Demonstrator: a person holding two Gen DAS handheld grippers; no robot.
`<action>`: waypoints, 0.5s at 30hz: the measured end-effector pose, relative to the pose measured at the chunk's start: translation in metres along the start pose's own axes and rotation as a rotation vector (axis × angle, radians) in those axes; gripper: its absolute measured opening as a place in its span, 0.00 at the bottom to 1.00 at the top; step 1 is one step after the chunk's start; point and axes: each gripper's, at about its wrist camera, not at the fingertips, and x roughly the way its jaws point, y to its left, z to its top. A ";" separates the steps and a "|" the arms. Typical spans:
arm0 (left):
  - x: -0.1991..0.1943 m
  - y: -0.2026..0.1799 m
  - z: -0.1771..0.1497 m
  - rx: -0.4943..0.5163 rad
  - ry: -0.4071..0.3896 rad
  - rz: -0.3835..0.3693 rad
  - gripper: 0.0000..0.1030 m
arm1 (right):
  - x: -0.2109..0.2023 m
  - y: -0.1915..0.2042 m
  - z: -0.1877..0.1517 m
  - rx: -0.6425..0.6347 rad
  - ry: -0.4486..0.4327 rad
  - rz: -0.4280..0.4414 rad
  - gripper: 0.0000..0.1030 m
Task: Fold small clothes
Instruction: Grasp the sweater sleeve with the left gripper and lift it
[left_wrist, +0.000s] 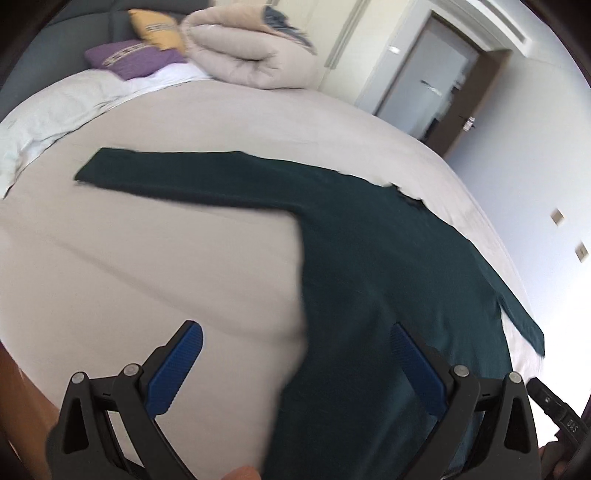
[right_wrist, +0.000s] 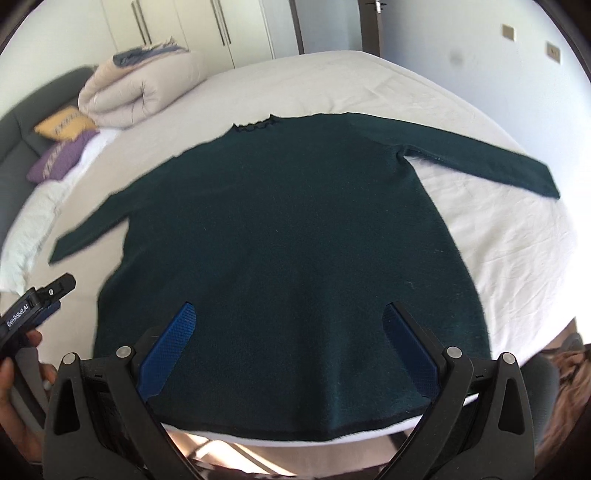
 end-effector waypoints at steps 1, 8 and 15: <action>0.007 0.016 0.009 -0.028 0.055 0.029 1.00 | 0.002 -0.002 0.003 0.024 -0.004 0.015 1.00; 0.016 0.144 0.067 -0.410 -0.039 -0.047 1.00 | 0.015 0.005 0.021 0.010 -0.011 0.032 1.00; 0.042 0.244 0.112 -0.686 -0.145 -0.098 0.93 | 0.036 0.018 0.033 -0.003 0.004 0.047 1.00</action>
